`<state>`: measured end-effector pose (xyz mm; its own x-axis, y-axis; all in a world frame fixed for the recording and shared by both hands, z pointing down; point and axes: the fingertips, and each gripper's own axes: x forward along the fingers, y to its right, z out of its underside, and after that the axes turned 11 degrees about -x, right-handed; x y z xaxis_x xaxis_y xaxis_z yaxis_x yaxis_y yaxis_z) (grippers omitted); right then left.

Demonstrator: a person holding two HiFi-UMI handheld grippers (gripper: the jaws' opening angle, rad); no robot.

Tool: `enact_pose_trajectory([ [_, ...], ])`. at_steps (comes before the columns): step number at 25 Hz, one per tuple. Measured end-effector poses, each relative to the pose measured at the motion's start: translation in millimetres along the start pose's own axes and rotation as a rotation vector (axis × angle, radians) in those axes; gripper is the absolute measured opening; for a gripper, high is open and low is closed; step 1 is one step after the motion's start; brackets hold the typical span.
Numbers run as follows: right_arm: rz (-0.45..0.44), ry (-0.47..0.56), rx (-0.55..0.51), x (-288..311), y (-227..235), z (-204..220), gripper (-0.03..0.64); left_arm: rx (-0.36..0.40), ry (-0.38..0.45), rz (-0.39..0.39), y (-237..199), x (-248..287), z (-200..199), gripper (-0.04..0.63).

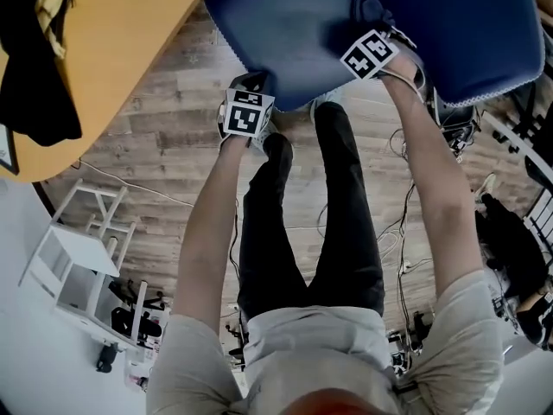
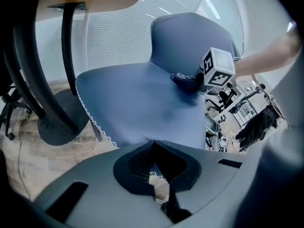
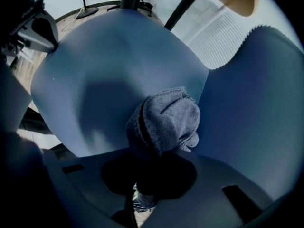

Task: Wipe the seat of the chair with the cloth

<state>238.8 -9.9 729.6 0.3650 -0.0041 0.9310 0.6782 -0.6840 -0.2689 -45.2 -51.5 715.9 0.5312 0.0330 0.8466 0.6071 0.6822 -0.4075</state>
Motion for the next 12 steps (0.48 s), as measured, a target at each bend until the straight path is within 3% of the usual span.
enact_pose_trajectory([
  [8,-0.050,0.062,0.185,-15.6,-32.7,-8.1,0.066,0.069,-0.009,0.044,1.2,2.8,-0.7,0.027],
  [12,-0.067,0.087,0.205,-25.0,-56.5,-19.4,0.064,0.093,-0.011,0.062,1.4,1.0,0.5,0.027],
])
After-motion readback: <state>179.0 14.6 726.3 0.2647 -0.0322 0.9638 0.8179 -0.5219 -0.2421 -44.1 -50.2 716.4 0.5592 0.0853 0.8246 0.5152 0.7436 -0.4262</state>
